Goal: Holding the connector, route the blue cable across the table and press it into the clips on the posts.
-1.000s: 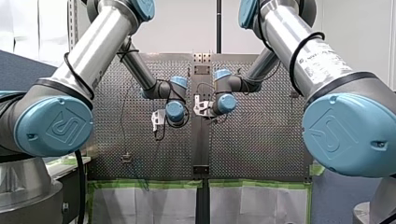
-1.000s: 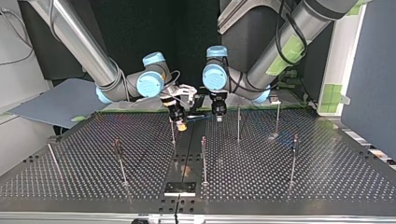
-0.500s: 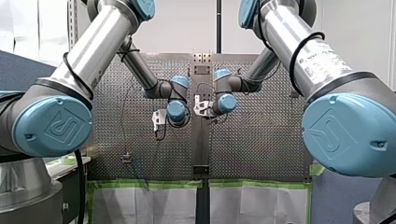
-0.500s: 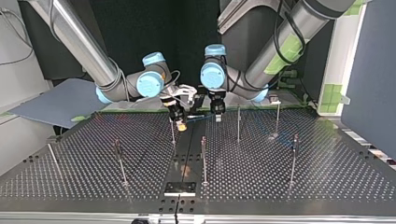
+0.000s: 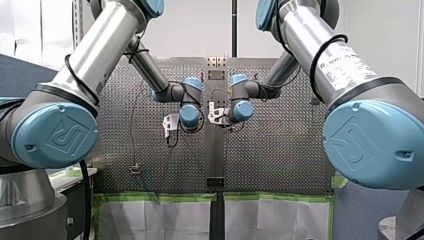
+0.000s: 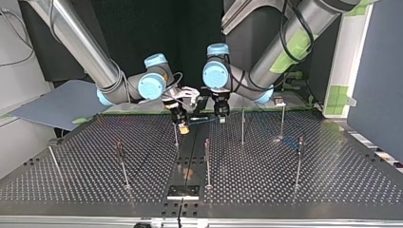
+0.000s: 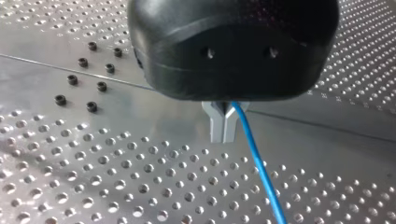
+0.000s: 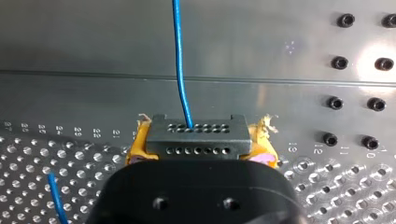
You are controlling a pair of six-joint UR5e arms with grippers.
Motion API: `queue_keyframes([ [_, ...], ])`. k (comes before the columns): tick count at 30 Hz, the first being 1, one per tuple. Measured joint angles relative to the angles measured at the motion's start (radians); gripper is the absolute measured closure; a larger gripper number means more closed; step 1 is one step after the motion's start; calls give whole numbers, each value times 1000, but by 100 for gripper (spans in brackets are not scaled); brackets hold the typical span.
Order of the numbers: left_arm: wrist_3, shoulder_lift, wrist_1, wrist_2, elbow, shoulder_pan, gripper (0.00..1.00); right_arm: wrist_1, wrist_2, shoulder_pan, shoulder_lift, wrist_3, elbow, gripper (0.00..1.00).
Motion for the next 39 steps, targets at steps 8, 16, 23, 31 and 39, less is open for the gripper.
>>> queue_keyframes([
  [8, -2, 57, -2, 1, -30, 0, 100, 7, 0, 2, -30, -10, -15, 100],
  [16, 4, 122, -26, 1, -34, 0, 100, 23, -1, 12, -97, 28, 10, 100],
  [23, 12, 179, -75, 1, -34, -2, 100, 26, -2, 18, -155, 46, 64, 100],
  [31, 21, 247, -110, 2, -35, -4, 100, 48, -2, 19, -223, 52, 77, 100],
  [39, 29, 311, -123, 4, -35, -8, 100, 80, -2, 6, -294, 55, 79, 100],
])
